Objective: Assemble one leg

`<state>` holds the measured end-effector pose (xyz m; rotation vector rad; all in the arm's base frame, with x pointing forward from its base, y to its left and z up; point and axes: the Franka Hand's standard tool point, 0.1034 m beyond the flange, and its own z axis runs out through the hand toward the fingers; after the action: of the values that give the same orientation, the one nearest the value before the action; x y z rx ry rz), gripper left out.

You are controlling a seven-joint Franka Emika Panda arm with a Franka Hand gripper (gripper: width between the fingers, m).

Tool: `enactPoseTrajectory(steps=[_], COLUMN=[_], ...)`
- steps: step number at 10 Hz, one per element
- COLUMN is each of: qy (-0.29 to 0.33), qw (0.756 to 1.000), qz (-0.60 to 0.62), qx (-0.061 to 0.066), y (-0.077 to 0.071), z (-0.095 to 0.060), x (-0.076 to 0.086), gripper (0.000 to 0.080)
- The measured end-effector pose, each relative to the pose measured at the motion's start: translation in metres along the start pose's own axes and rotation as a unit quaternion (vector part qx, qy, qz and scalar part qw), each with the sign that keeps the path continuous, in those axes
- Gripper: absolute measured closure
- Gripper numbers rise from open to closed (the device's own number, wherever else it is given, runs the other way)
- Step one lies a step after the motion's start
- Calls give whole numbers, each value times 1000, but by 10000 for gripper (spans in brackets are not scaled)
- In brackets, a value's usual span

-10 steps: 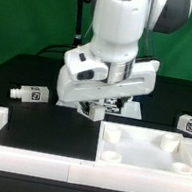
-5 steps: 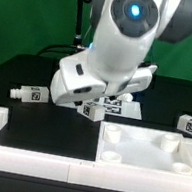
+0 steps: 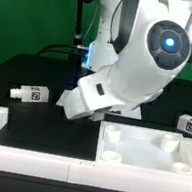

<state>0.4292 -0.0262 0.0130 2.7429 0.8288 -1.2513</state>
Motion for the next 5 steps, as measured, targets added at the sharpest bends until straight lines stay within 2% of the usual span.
enactPoseTrajectory(steps=[3, 4, 5], qy=[-2, -10, -18], qw=[1000, 1000, 999], qz=[4, 8, 14], qx=[-3, -22, -47], y=[0, 2, 1], z=[0, -1, -4], x=[0, 0, 1], gripper=[150, 150, 150])
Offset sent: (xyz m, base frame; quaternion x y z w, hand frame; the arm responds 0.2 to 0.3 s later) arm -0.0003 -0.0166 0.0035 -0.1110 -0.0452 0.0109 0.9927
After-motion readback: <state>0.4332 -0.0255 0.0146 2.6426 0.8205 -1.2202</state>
